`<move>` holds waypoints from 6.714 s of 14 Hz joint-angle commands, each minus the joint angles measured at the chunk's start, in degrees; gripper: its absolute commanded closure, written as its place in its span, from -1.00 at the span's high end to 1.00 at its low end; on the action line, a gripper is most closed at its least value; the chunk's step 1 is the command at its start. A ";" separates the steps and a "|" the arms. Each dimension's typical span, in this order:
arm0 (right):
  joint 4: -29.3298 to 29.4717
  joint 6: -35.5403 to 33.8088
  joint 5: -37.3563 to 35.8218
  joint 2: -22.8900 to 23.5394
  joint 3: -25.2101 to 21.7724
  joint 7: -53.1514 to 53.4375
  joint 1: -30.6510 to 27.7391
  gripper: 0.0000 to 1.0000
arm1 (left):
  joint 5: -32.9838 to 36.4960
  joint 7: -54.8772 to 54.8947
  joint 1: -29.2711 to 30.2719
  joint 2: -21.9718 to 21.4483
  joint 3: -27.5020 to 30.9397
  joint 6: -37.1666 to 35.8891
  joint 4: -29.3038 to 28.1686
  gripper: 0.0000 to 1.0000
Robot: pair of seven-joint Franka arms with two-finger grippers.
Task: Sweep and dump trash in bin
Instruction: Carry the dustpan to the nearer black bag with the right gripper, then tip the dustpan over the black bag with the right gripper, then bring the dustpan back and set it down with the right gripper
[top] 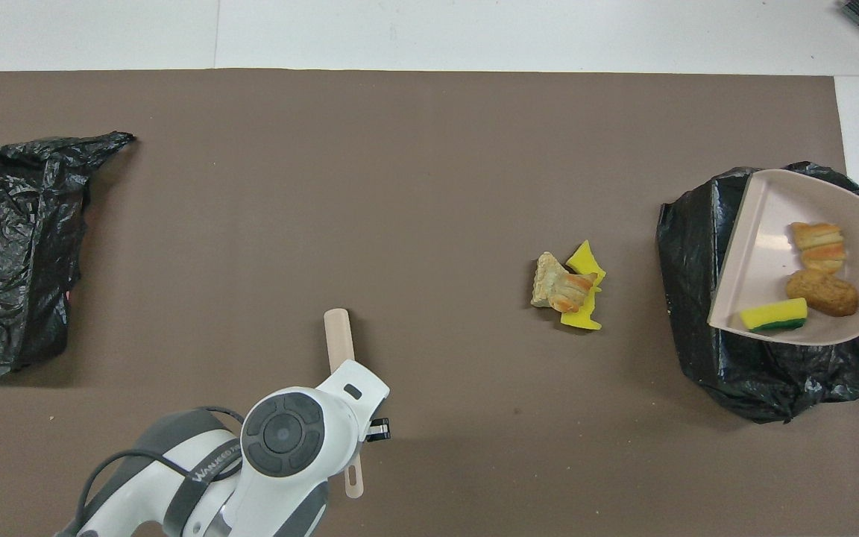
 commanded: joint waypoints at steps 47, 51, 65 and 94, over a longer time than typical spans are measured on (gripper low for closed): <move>-16.81 -15.08 -60.25 -3.00 2.28 18.99 28.55 -1.00 | 8.27 45.46 40.05 10.63 1.85 -38.87 51.37 1.00; -8.94 -24.04 -56.41 -3.00 2.45 17.69 33.47 -1.00 | 8.27 45.47 39.97 10.54 1.85 -38.78 51.37 1.00; 4.81 -16.79 -2.70 -3.18 5.79 71.07 34.62 -1.00 | 8.27 45.47 39.97 10.63 1.77 -38.78 51.37 1.00; 28.10 22.88 14.54 39.72 7.64 121.04 50.89 0.99 | 7.83 45.11 38.82 7.38 1.59 -33.87 43.91 1.00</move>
